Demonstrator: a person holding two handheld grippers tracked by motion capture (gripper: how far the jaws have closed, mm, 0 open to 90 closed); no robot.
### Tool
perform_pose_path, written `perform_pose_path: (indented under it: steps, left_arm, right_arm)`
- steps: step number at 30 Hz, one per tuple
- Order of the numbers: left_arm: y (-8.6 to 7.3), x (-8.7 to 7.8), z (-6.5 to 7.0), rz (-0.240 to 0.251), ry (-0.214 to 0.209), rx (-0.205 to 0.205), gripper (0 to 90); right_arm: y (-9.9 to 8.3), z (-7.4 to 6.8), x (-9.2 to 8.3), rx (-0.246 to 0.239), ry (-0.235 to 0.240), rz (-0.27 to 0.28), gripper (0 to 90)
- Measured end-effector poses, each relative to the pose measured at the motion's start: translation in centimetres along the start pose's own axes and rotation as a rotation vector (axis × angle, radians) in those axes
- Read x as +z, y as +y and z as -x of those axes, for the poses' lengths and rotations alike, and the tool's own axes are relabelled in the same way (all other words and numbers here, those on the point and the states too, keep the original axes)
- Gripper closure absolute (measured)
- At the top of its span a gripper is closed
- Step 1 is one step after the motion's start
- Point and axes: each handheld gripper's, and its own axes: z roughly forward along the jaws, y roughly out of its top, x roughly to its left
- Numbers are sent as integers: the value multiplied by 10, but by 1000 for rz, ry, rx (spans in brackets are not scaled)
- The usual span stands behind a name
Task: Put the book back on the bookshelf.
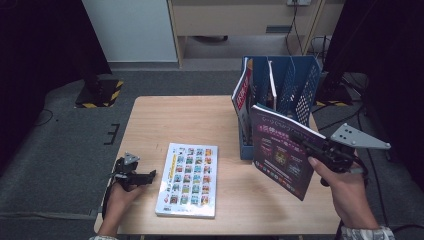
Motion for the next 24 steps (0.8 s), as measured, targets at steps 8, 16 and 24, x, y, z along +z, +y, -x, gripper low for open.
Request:
perform_pose_path:
  steps: [8,16,24]
  left_arm:
    - [0,0,0,0,0,0,0]
    - [0,0,0,-1,0,1,0]
    - [0,0,0,3,0,-3,0]
  right_arm:
    - [22,5,-6,18,-31,14,843]
    - [41,7,-7,-3,-73,8,843]
    - [47,16,-13,24,-138,8,843]
